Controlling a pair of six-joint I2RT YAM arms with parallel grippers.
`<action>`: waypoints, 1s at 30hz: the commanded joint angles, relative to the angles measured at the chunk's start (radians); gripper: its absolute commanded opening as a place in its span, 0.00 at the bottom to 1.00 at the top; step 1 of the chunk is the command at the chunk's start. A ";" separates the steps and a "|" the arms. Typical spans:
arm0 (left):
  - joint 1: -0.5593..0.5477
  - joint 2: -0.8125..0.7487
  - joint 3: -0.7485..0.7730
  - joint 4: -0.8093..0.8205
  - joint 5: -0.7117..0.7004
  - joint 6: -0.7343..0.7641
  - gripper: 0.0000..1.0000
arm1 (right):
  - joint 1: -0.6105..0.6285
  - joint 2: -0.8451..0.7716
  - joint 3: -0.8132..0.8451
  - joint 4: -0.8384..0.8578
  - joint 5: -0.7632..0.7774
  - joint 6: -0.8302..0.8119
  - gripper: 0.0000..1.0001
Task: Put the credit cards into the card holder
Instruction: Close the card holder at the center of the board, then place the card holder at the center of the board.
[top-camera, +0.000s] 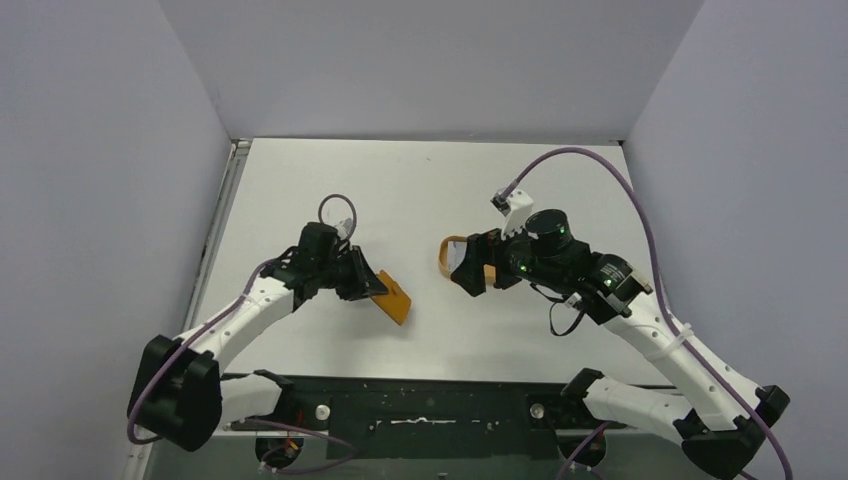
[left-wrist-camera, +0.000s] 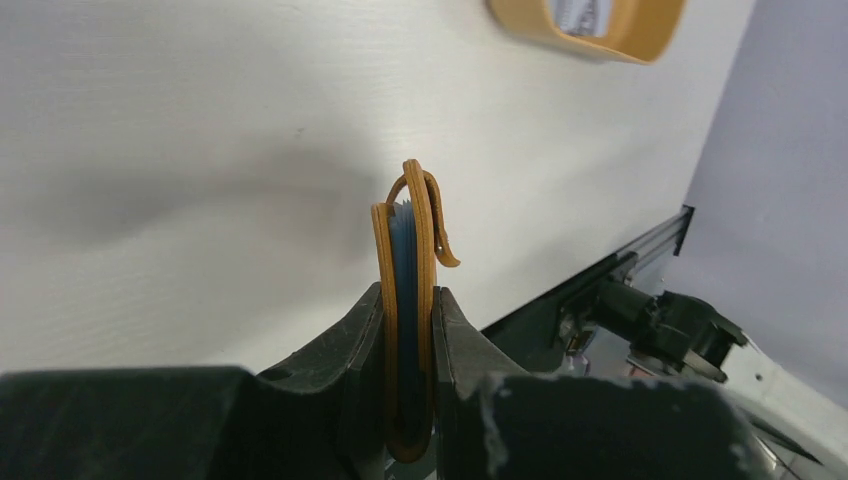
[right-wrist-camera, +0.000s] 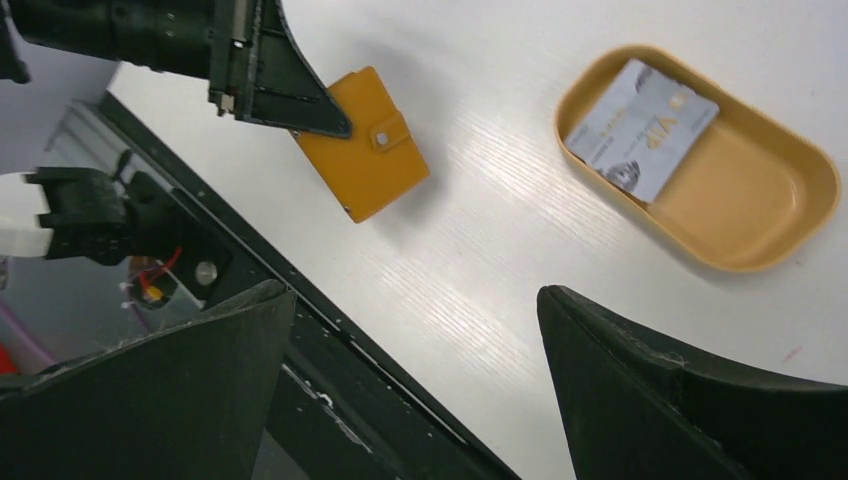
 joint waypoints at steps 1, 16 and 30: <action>0.002 0.134 -0.031 0.253 -0.049 -0.043 0.00 | 0.010 -0.015 -0.067 0.099 0.127 0.032 0.98; -0.033 0.343 -0.022 0.291 -0.166 -0.075 0.00 | 0.011 -0.071 -0.141 0.092 0.202 0.045 0.97; -0.065 0.390 0.035 0.142 -0.286 -0.036 0.10 | 0.011 -0.098 -0.182 0.098 0.199 0.061 0.97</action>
